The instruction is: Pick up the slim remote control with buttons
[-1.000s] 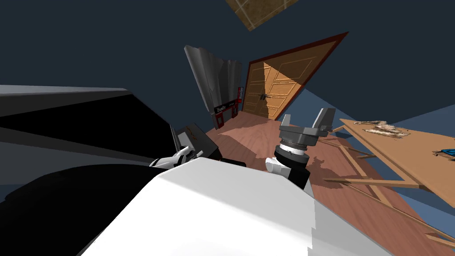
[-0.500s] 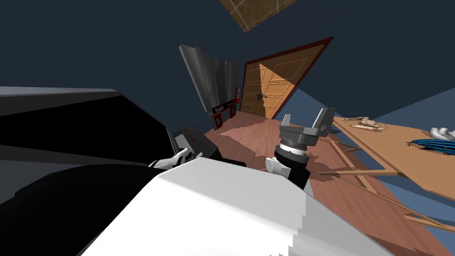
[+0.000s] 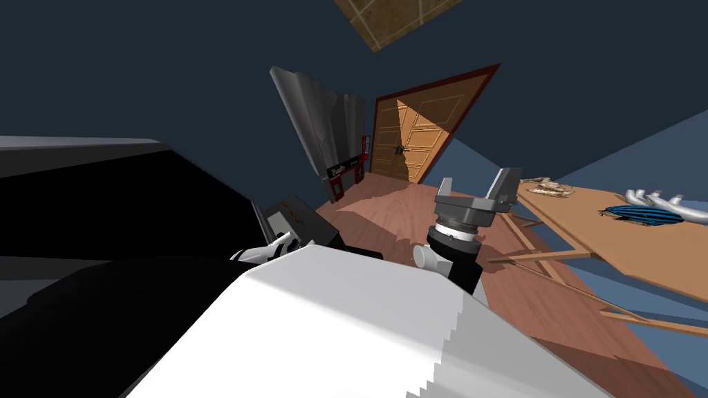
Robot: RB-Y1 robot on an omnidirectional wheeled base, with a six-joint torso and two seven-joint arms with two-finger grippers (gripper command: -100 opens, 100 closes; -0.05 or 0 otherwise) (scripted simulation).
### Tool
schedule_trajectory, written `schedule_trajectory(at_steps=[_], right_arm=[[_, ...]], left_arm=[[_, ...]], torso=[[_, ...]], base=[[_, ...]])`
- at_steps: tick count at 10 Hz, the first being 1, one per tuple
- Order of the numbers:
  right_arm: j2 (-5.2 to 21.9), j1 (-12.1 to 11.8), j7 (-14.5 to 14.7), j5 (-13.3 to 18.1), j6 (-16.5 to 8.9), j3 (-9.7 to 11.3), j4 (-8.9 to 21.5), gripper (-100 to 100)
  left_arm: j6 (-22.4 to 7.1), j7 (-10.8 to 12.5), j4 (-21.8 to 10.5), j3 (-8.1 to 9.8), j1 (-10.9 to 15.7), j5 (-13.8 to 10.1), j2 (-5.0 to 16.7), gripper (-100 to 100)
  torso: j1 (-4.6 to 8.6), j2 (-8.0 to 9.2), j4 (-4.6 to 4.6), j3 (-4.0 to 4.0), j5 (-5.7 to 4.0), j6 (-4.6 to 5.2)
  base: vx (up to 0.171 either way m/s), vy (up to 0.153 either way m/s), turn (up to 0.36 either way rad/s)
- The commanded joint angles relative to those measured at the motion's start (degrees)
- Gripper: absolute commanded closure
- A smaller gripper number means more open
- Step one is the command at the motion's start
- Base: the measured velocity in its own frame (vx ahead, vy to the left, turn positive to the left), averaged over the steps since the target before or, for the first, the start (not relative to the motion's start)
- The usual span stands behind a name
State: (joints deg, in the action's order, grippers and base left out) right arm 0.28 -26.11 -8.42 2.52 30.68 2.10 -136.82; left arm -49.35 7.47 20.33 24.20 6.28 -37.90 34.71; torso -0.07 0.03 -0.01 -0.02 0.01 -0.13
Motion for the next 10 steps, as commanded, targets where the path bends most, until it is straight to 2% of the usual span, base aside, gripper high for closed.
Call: schedule_trajectory(at_steps=[1, 2, 4, 5, 7, 8, 10], right_arm=[[0.0, 0.0, 0.0, 0.0, 0.0, 0.0, 0.0, 0], [0.0, 0.0, 0.0, 0.0, 0.0, 0.0, 0.0, 0], [0.0, 0.01, 0.0, 0.0, 0.0, 0.0, 0.0, 0], [0.0, 0.0, 0.0, 0.0, 0.0, 0.0, 0.0, 0], [0.0, 0.01, 0.0, 0.0, 0.0, 0.0, 0.0, 0], [0.0, 0.0, 0.0, 0.0, 0.0, 0.0, 0.0, 0], [0.0, 0.01, 0.0, 0.0, 0.0, 0.0, 0.0, 0]], left_arm=[[0.0, 0.0, 0.0, 0.0, 0.0, 0.0, 0.0, 0], [0.16, 2.89, 2.42, -1.89, -1.63, -0.78, -0.33, -100], [0.16, 4.39, 2.42, -1.89, -1.63, -0.78, -0.33, -100], [0.33, 6.52, 4.8, -3.78, -3.26, -1.57, -0.66, -100], [0.33, 8.76, 4.8, -3.78, -3.26, -1.57, -0.66, -100], [0.51, 10.9, 7.18, -5.66, -4.89, -2.37, -0.99, -100], [0.51, 13.13, 7.18, -5.66, -4.89, -2.37, -0.99, -100]], torso=[[0.0, 0.0, 0.0, 0.0, 0.0, 0.0], [0.03, -0.01, 0.0, 0.0, -0.01, 0.0], [-0.21, 0.26, -0.06, -0.15, 0.04, 0.0], [-0.12, 0.17, -0.04, -0.1, 0.03, -0.02], [-0.17, 0.25, -0.06, -0.15, 0.03, -0.01], [-0.11, 0.17, -0.04, -0.1, 0.02, -0.03], [-0.17, 0.27, -0.06, -0.16, 0.03, -0.01]], base=[[0.0, 0.0, 0.0], [-0.066, 0.059, -0.291], [-0.06, 0.053, -0.105], [-0.063, 0.042, -0.283], [-0.058, 0.042, -0.076], [-0.077, 0.029, -0.292], [-0.061, 0.048, -0.091]])
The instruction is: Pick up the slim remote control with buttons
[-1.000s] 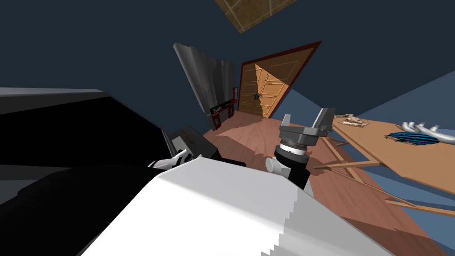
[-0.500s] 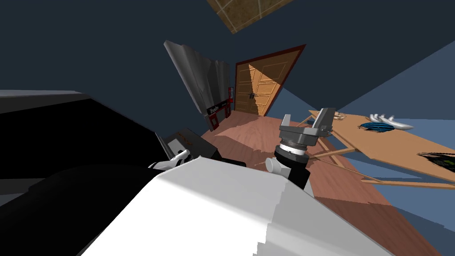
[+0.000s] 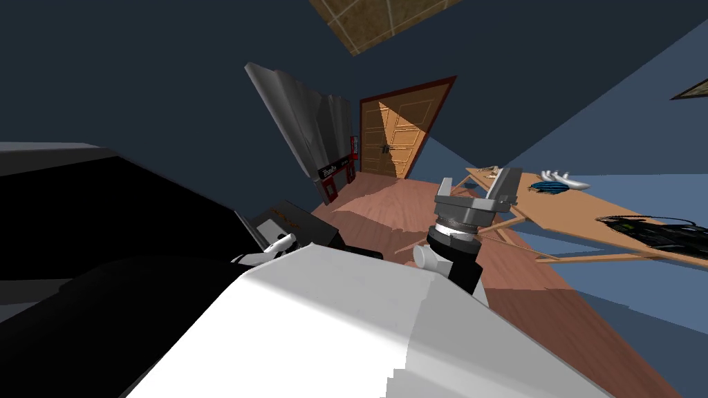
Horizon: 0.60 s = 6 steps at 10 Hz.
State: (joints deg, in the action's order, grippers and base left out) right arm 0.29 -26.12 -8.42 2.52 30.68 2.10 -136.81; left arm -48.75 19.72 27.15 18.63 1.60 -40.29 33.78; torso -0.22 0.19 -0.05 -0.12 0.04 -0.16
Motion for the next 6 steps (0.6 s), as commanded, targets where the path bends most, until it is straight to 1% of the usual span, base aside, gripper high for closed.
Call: schedule_trajectory(at_steps=[1, 2, 3, 4, 5, 6], right_arm=[[0.0, 0.0, 0.0, 0.0, 0.0, 0.0, 0.0, 0], [0.0, 0.02, 0.0, 0.0, 0.0, 0.01, 0.0, 0], [0.0, 0.01, 0.0, 0.0, 0.0, 0.01, 0.0, 0], [0.0, 0.0, 0.0, 0.0, 0.0, 0.0, 0.0, 0], [0.0, 0.01, 0.0, 0.0, 0.0, 0.01, 0.0, 0], [0.0, 0.0, 0.0, 0.0, 0.0, 0.0, 0.0, 0]], left_arm=[[0.07, 2.86, 2.75, -1.98, -1.84, -0.77, -0.38, -100], [0.07, 4.37, 2.75, -1.98, -1.84, -0.77, -0.38, -100], [0.07, 5.24, 2.75, -1.98, -1.84, -0.77, -0.38, -100], [0.24, 7.17, 5.13, -3.86, -3.46, -1.56, -0.71, -100], [0.24, 8.65, 5.13, -3.86, -3.46, -1.56, -0.71, -100], [0.24, 9.61, 5.13, -3.86, -3.46, -1.56, -0.71, -100]], torso=[[0.0, 0.0, 0.0, 0.0, 0.0, 0.0], [-0.14, 0.06, -0.01, -0.03, -0.01, 0.09], [-0.28, 0.07, -0.02, -0.04, -0.01, 0.01], [-0.38, 0.11, -0.01, -0.06, -0.07, -0.14], [-0.5, 0.3, -0.05, -0.17, -0.06, -0.09], [-0.59, 0.39, -0.06, -0.22, -0.03, -0.17]], base=[[-0.073, 0.046, -0.263], [-0.072, 0.041, -0.202], [-0.028, 0.013, -0.018], [-0.059, 0.04, -0.288], [-0.078, 0.05, -0.171], [-0.049, 0.019, -0.015]])
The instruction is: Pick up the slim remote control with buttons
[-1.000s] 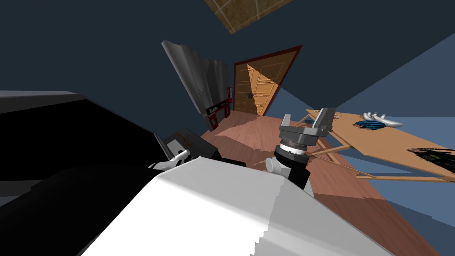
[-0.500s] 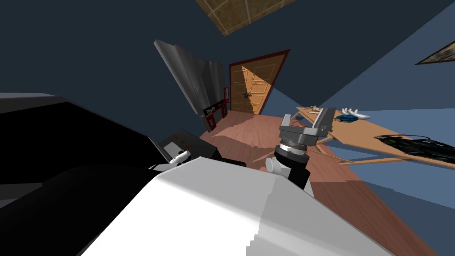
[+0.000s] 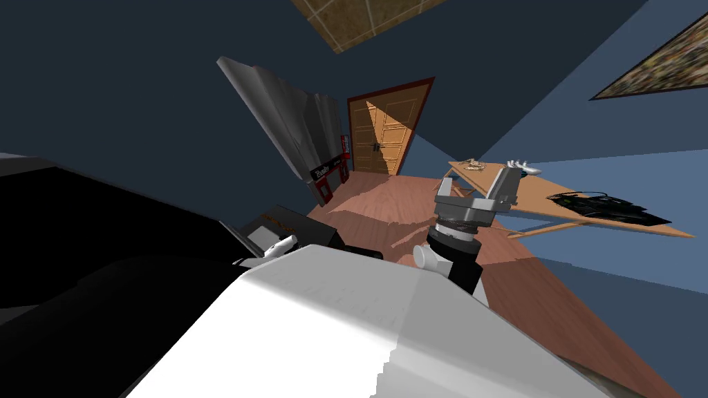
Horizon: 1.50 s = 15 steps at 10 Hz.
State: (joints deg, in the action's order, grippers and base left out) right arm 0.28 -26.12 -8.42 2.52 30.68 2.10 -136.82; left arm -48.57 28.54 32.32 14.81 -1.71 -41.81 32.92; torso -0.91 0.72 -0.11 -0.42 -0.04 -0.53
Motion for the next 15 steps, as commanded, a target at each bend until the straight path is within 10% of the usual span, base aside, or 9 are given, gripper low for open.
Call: schedule_trajectory(at_steps=[1, 15], right_arm=[[0.0, 0.0, 0.0, 0.0, 0.0, 0.0, 0.0, 0], [0.0, 0.0, 0.0, 0.0, 0.0, 0.0, 0.0, 0]], left_arm=[[0.23, 2.86, 2.35, -1.93, -1.78, -0.83, -0.19, -100], [0.92, 22.64, 11.88, -9.47, -8.29, -3.99, -1.5, -100]], torso=[[0.0, 0.0, 0.0, 0.0, 0.0, 0.0], [-1.41, 2.4, -0.41, -1.41, -0.38, -1.03]], base=[[-0.098, 0.028, -0.215], [-0.07, 0.027, -0.146]])
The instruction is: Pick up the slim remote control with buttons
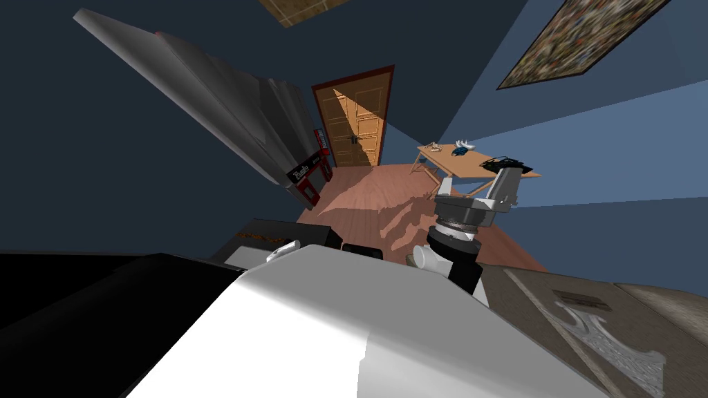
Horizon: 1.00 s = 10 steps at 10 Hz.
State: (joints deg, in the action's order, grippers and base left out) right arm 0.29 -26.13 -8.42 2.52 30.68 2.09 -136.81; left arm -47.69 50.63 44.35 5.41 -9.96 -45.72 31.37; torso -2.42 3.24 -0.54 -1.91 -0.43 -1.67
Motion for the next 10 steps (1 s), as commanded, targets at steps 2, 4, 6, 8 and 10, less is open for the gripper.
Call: schedule_trajectory(at_steps=[2, 4, 6, 8, 10], right_arm=[[0.0, 0.0, 0.0, 0.0, 0.0, 0.0, 0.0, 0], [0.0, 0.0, 0.0, 0.0, 0.0, 0.0, 0.0, 0], [0.0, 0.0, 0.0, 0.0, 0.0, 0.0, 0.0, 0], [0.0, 0.0, 0.0, 0.0, 0.0, 0.0, 0.0, 0], [0.0, -0.02, 0.0, 0.0, 0.0, 0.0, 0.0, 0]], left_arm=[[0.02, 0.21, -0.02, -0.02, 0.02, -0.01, -0.01, 100], [0.01, 0.24, -0.02, 0.02, 0.04, -0.04, -0.05, 100], [-0.01, 0.22, -0.02, 0.01, 0.04, -0.03, -0.05, 100], [-0.13, -2.65, -2.53, 1.82, 1.6, 0.71, 0.38, 100], [-0.3, -5.54, -4.91, 3.7, 3.22, 1.5, 0.71, 100]], torso=[[-0.01, 0.02, -0.01, -0.02, 0.0, -0.02], [-0.09, 0.05, 0.0, -0.02, 0.01, -0.01], [-0.14, 0.05, 0.0, -0.03, 0.02, -0.02], [-0.15, 0.05, 0.0, -0.03, 0.01, -0.03], [-0.52, 0.02, -0.03, -0.04, 0.05, -0.08]], base=[[-0.004, 0.001, -0.002], [0.0, 0.0, 0.0], [0.0, 0.0, 0.0], [0.039, -0.012, 0.21], [0.111, -0.031, 0.181]])
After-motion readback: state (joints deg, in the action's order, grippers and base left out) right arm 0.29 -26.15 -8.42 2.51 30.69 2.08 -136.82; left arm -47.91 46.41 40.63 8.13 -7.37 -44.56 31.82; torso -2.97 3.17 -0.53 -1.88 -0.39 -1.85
